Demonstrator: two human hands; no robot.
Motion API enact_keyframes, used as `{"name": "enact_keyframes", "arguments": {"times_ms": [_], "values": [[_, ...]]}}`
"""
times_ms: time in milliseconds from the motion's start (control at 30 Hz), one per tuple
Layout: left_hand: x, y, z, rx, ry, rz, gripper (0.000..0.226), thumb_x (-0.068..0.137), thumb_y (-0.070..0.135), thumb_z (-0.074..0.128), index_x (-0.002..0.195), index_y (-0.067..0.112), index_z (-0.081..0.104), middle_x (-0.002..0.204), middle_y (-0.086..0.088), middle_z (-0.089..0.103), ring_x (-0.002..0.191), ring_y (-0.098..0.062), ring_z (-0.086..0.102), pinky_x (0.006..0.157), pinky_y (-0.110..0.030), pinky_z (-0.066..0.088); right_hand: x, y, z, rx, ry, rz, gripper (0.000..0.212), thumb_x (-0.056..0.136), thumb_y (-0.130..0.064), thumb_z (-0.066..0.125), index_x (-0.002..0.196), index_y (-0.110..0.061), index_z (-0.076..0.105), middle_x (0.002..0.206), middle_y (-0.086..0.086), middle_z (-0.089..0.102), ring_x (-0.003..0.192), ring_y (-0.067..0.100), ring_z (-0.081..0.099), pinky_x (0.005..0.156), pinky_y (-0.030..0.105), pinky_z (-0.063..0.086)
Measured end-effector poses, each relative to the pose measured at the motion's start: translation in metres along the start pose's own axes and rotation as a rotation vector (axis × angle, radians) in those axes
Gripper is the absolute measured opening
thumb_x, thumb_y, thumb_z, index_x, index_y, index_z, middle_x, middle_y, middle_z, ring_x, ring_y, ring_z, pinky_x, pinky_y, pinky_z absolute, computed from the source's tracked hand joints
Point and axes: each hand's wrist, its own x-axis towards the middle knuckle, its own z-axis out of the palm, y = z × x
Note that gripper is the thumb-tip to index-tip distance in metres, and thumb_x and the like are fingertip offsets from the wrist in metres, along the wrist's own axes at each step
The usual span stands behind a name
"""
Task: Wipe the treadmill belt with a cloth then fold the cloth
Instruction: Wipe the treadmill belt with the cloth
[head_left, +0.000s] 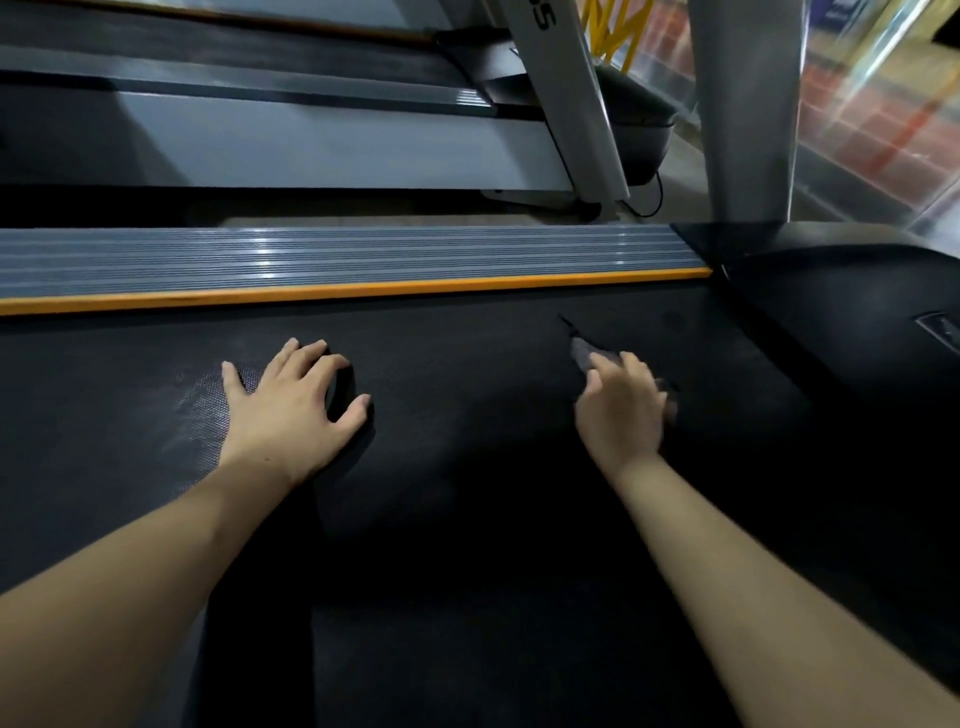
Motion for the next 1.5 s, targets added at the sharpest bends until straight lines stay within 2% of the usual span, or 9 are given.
{"name": "enact_keyframes", "arguments": {"times_ms": [200, 333, 633, 767, 900, 1000, 1267, 1400, 1500], "values": [[-0.002, 0.001, -0.001, -0.002, 0.012, 0.007, 0.049, 0.093, 0.066, 0.044, 0.133, 0.038, 0.052, 0.157, 0.009, 0.038, 0.153, -0.017, 0.019, 0.118, -0.069, 0.005, -0.095, -0.116, 0.016, 0.162, -0.203, -0.49, 0.032, 0.097, -0.028, 0.045, 0.125, -0.03, 0.061, 0.14, 0.004, 0.051, 0.134, 0.029, 0.042, 0.11, 0.054, 0.031], [-0.007, 0.002, -0.004, 0.019, 0.076, 0.083, 0.048, 0.088, 0.059, 0.037, 0.121, 0.034, 0.062, 0.136, 0.007, 0.056, 0.136, -0.023, 0.042, 0.115, -0.062, 0.025, -0.078, -0.075, -0.002, 0.194, -0.391, -0.789, 0.037, 0.102, -0.028, 0.045, 0.137, -0.034, 0.057, 0.155, -0.003, 0.041, 0.147, 0.021, 0.031, 0.119, 0.041, 0.024], [-0.062, 0.012, -0.035, 0.066, -0.033, 0.13, 0.047, 0.089, 0.046, 0.04, 0.126, 0.032, 0.066, 0.138, 0.006, 0.058, 0.131, -0.023, 0.049, 0.108, -0.048, 0.036, -0.022, 0.02, -0.022, 0.005, -0.125, 0.059, 0.04, 0.101, -0.026, 0.036, 0.134, -0.024, 0.058, 0.146, 0.007, 0.046, 0.137, 0.029, 0.039, 0.113, 0.051, 0.031], [-0.094, 0.021, -0.038, 0.077, -0.122, 0.099, 0.04, 0.094, 0.053, 0.05, 0.13, 0.038, 0.061, 0.141, 0.01, 0.052, 0.134, -0.021, 0.041, 0.111, -0.043, 0.032, -0.077, -0.07, -0.005, 0.102, -0.164, -0.211, 0.037, 0.09, -0.026, 0.037, 0.108, -0.022, 0.069, 0.118, 0.01, 0.06, 0.112, 0.037, 0.053, 0.095, 0.054, 0.045], [-0.113, 0.033, -0.048, 0.084, -0.224, 0.085, 0.061, 0.089, 0.075, 0.041, 0.139, 0.042, 0.053, 0.152, 0.011, 0.043, 0.142, -0.018, 0.033, 0.114, -0.044, 0.029, -0.117, -0.105, -0.006, 0.244, -0.389, -0.534, 0.037, 0.1, -0.025, 0.046, 0.134, -0.029, 0.061, 0.153, 0.003, 0.042, 0.146, 0.025, 0.029, 0.119, 0.05, 0.02], [-0.116, 0.04, -0.055, 0.108, -0.406, 0.049, 0.086, 0.081, 0.085, 0.046, 0.154, 0.043, 0.031, 0.167, 0.009, 0.019, 0.154, -0.017, 0.014, 0.12, -0.05, 0.024, -0.093, -0.065, -0.016, 0.138, -0.406, -0.661, 0.039, 0.102, -0.023, 0.045, 0.139, -0.031, 0.056, 0.157, -0.002, 0.037, 0.148, 0.022, 0.026, 0.119, 0.046, 0.024], [-0.108, 0.048, -0.057, 0.097, -0.61, 0.011, 0.094, 0.084, 0.075, 0.057, 0.16, 0.041, 0.013, 0.17, 0.008, -0.007, 0.156, -0.018, -0.008, 0.119, -0.068, 0.014, -0.019, 0.041, -0.034, 0.028, -0.209, 0.053, 0.04, 0.104, -0.031, 0.034, 0.138, -0.027, 0.054, 0.151, 0.004, 0.04, 0.142, 0.026, 0.031, 0.114, 0.049, 0.026], [-0.1, 0.043, -0.062, 0.124, -0.668, 0.039, 0.096, 0.084, 0.071, 0.062, 0.16, 0.041, 0.01, 0.169, 0.008, -0.011, 0.156, -0.018, -0.007, 0.119, -0.065, 0.02, -0.068, -0.038, -0.019, 0.043, -0.222, -0.132, 0.045, 0.095, -0.035, 0.027, 0.121, -0.028, 0.063, 0.132, 0.005, 0.05, 0.127, 0.031, 0.043, 0.102, 0.05, 0.034], [-0.096, 0.043, -0.058, 0.153, -0.689, 0.048, 0.099, 0.085, 0.068, 0.064, 0.16, 0.04, 0.006, 0.169, 0.007, -0.013, 0.157, -0.02, -0.008, 0.12, -0.063, 0.022, -0.116, -0.092, -0.006, 0.158, -0.349, -0.406, 0.041, 0.1, -0.032, 0.033, 0.132, -0.032, 0.059, 0.151, 0.0, 0.041, 0.144, 0.027, 0.029, 0.117, 0.052, 0.019]]}}
